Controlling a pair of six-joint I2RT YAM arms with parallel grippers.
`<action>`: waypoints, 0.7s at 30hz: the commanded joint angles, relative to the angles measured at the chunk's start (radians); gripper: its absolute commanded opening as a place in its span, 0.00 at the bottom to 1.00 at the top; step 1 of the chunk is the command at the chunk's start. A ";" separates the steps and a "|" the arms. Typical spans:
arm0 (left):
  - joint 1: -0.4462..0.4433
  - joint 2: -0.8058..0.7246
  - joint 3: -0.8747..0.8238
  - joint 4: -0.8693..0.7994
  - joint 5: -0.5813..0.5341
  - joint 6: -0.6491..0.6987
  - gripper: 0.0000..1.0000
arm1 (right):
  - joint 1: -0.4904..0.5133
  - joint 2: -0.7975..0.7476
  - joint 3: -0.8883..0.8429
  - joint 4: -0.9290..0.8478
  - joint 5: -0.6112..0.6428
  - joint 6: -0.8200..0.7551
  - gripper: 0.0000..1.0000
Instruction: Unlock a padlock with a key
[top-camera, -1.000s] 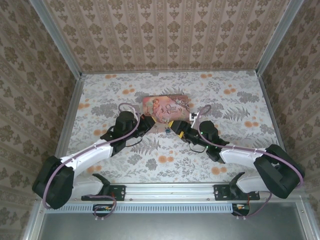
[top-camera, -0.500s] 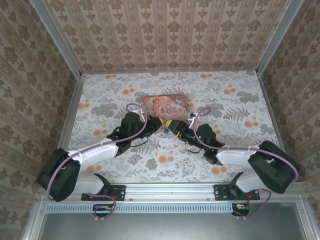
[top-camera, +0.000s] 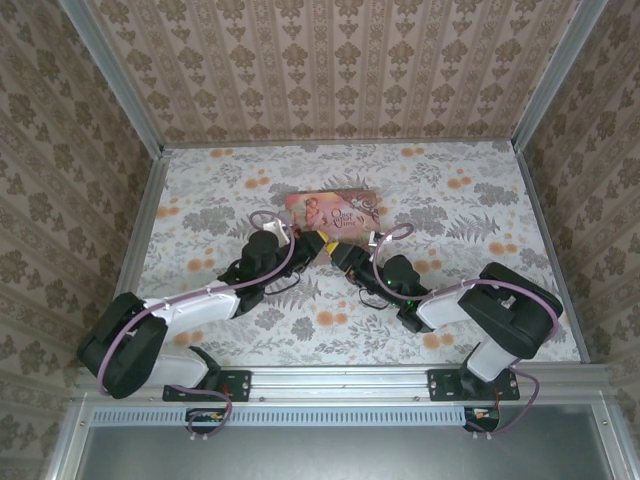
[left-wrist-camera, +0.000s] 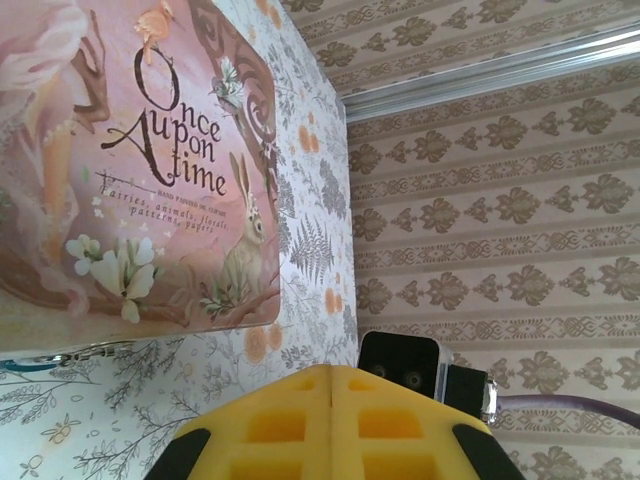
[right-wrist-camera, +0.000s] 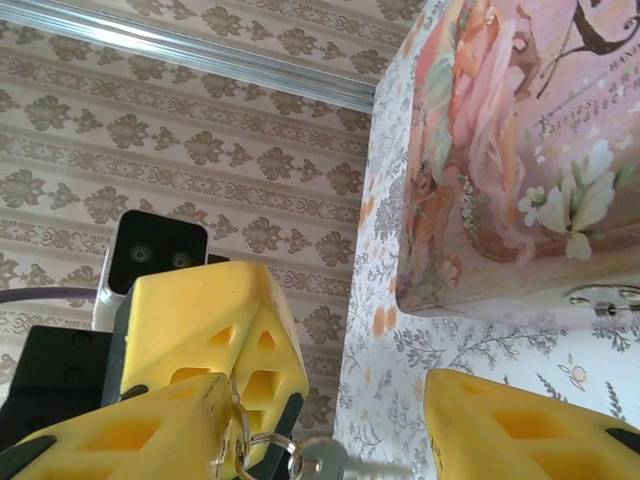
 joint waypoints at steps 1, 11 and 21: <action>-0.007 0.006 -0.013 0.054 -0.021 -0.023 0.00 | 0.005 -0.016 0.009 0.075 0.033 -0.002 0.54; -0.011 0.003 -0.026 0.067 -0.024 -0.029 0.00 | -0.008 -0.012 0.016 0.069 0.030 -0.014 0.49; -0.014 -0.003 -0.034 0.069 -0.032 -0.027 0.00 | -0.029 -0.030 0.036 0.067 -0.019 -0.016 0.40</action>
